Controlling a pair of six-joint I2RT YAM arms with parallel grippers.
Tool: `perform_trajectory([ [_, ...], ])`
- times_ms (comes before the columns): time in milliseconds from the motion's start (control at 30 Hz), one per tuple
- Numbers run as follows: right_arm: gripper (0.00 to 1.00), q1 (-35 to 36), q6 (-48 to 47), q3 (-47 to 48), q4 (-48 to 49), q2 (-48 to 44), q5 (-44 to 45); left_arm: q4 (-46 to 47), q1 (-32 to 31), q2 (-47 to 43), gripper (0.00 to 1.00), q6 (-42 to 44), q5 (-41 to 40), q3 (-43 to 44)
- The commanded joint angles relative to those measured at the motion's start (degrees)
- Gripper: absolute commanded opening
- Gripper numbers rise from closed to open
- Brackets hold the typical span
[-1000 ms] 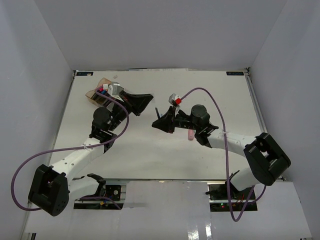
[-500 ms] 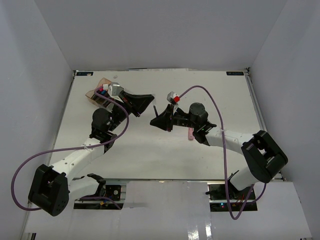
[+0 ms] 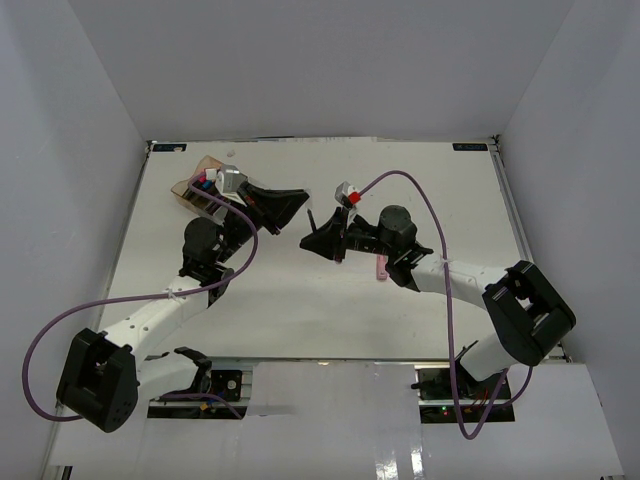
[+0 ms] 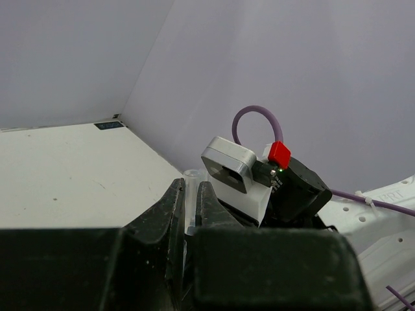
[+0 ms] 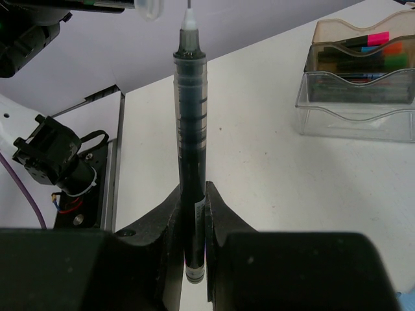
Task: Sort the stationery into containers
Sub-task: Close the pen cap on the pen.
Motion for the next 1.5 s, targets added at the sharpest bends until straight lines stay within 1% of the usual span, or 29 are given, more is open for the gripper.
perform_trajectory([
  [0,0.08,0.25,0.21,1.32,4.75,-1.20,0.77,1.63,0.26,-0.48,0.00,0.09,1.07,-0.54],
  [700,0.08,0.34,1.88,0.70,6.07,-1.20,-1.25,1.98,0.26,-0.39,0.00,1.05,-0.16,-1.33],
  [1200,0.08,1.04,1.53,0.88,3.61,-1.03,-3.98,3.04,0.44,-1.36,0.01,1.93,-3.14,-2.65],
  [1467,0.08,1.84,1.53,1.40,3.35,-0.76,-4.94,3.83,0.70,-1.36,0.01,1.84,-3.15,-2.91],
])
